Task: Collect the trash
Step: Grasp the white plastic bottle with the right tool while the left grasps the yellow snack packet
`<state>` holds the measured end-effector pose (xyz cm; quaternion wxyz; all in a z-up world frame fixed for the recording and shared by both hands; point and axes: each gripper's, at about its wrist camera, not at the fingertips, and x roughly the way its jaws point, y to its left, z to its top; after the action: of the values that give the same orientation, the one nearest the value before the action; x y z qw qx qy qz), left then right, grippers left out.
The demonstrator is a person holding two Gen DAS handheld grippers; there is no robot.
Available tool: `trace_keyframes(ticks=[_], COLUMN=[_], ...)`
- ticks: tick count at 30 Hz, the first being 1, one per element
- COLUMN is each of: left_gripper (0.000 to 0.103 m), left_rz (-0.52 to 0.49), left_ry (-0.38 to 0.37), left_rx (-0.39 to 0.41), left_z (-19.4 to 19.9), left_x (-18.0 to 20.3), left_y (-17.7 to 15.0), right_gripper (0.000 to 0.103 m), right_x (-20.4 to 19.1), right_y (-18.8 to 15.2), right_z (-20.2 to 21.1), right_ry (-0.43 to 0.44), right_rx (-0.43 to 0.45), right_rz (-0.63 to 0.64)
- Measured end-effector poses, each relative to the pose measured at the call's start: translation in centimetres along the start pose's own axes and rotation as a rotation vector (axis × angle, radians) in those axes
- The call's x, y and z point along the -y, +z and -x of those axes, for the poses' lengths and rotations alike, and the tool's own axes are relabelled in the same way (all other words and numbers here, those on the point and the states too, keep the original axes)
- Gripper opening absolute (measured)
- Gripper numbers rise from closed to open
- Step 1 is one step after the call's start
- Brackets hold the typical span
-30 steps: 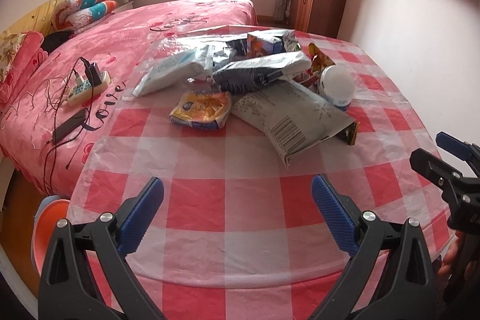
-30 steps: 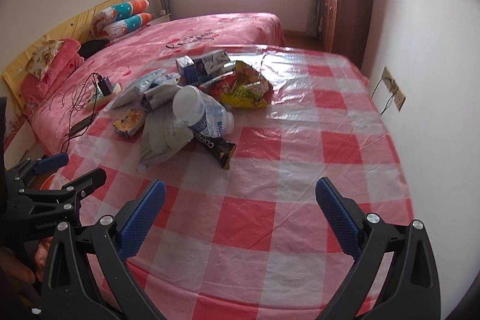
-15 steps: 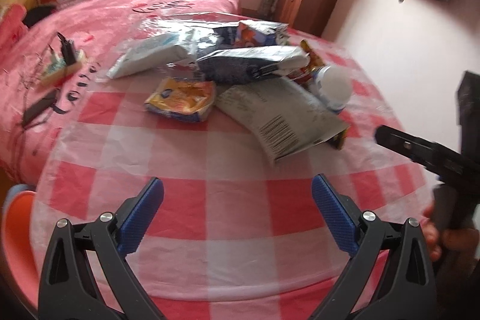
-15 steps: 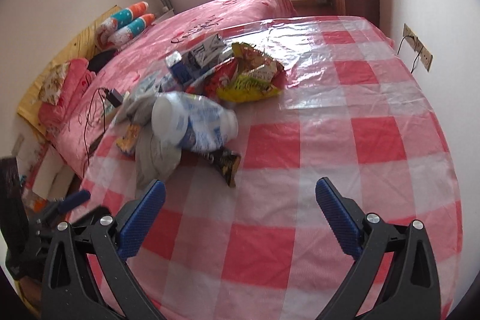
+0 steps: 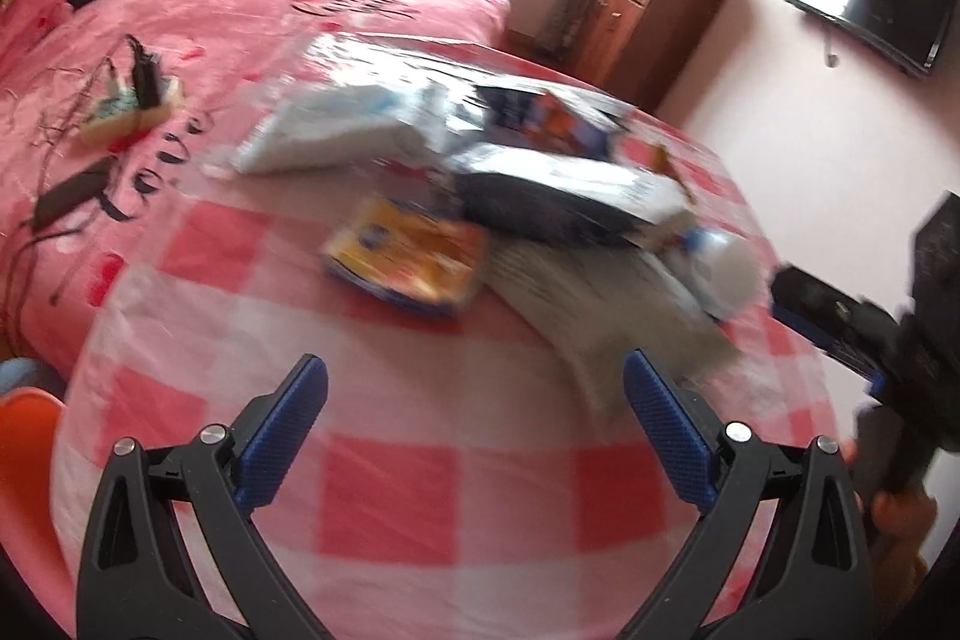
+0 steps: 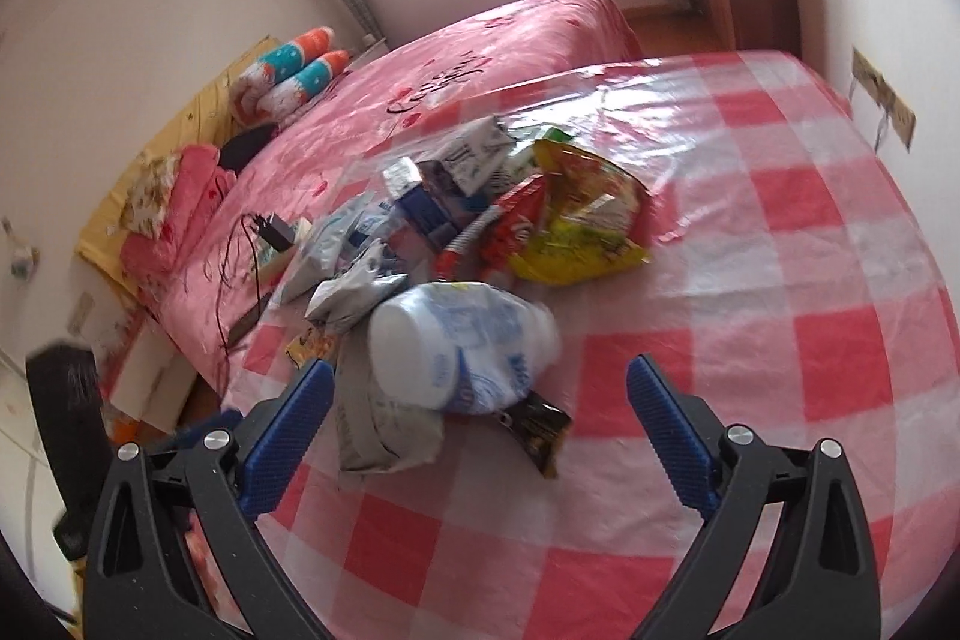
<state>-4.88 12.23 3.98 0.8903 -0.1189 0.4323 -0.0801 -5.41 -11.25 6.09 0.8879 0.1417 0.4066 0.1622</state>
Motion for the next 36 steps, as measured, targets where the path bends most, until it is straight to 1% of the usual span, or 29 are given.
trace_keyframes(ticks=[1,2,3,6,9,10,14,17,18,19,21,22,23,25,27,28,30,33,36], left_gripper=[0.099,0.099,0.099,0.099,0.099,0.099,0.099,0.099,0.099,0.099,0.099,0.099,0.099,0.099,0.092,0.089,0.081,0.075,0.072], left_rz=[-0.017,-0.028,-0.051,-0.092,-0.126,-0.131,-0.129,-0.112,-0.114,-0.112,-0.107,-0.11,-0.114,-0.121,-0.121,-0.125,-0.133,-0.119,-0.09], left_ry=[0.02,0.028,0.049,0.046,0.053,0.04,0.032,0.012,0.014,0.014,0.011,0.016,0.027,0.049,0.069,0.085,0.113,0.117,0.103], left_rx=[-0.003,-0.004,-0.006,-0.024,-0.034,-0.037,-0.056,-0.061,-0.052,-0.05,-0.049,-0.047,-0.042,-0.034,-0.029,-0.025,-0.018,-0.005,0.002], left_z=[-0.6,-0.7,-1.3,-2.4,-3.8,-4.3,-5.8,-6.8,-6.9,-7.1,-7.2,-7.3,-7.4,-7.4,-7.3,-7.2,-7.1,-6.8,-6.4], left_x=[-0.3,-0.6,-0.7,-1.1,-1.5,-1.7,-2.3,-2.9,-2.9,-2.9,-2.7,-2.6,-2.5,-2.1,-2.0,-1.8,-1.6,-1.9,-2.2], left_y=[0.5,0.8,1.2,1.6,2.5,2.7,3.2,3.7,3.8,3.9,4.0,4.0,3.9,3.7,3.5,3.4,3.2,3.0,2.9], right_gripper=[0.093,0.083,0.08,0.08,0.08,0.08,0.08,0.08,0.074,0.072,0.062,0.059,0.052,0.05,0.043,0.042,0.041,0.041,0.041], right_x=[-0.5,-0.8,-1.0,-1.1,-1.1,-1.1,-1.4,-1.7,-1.8,-1.8,-1.7,-1.6,-1.5,-1.4,-1.3,-1.3,-1.3,-1.0,-0.9], right_y=[0.0,-0.1,-0.1,-0.2,-0.3,-0.4,-0.2,-0.1,-0.2,-0.2,-0.4,-0.5,-0.5,-0.7,-0.7,-0.7,-0.9,-1.1,-1.3], right_z=[-0.2,-0.6,-0.9,-1.9,-2.5,-2.7,-3.2,-3.6,-3.7,-3.8,-3.8,-3.8,-3.8,-3.4,-3.1,-2.9,-2.5,-2.1,-1.3], right_ry=[-0.01,-0.028,-0.046,-0.041,-0.078,-0.077,-0.095,-0.096,-0.1,-0.104,-0.103,-0.108,-0.11,-0.108,-0.116,-0.121,-0.127,-0.135,-0.137], right_rx=[0.008,0.01,0.007,-0.006,0.008,0.009,0.023,0.032,0.034,0.034,0.035,0.036,0.039,0.053,0.062,0.069,0.073,0.077,0.087], right_rz=[0.021,0.039,0.053,0.059,0.084,0.087,0.123,0.149,0.159,0.169,0.172,0.173,0.174,0.17,0.174,0.178,0.177,0.175,0.167])
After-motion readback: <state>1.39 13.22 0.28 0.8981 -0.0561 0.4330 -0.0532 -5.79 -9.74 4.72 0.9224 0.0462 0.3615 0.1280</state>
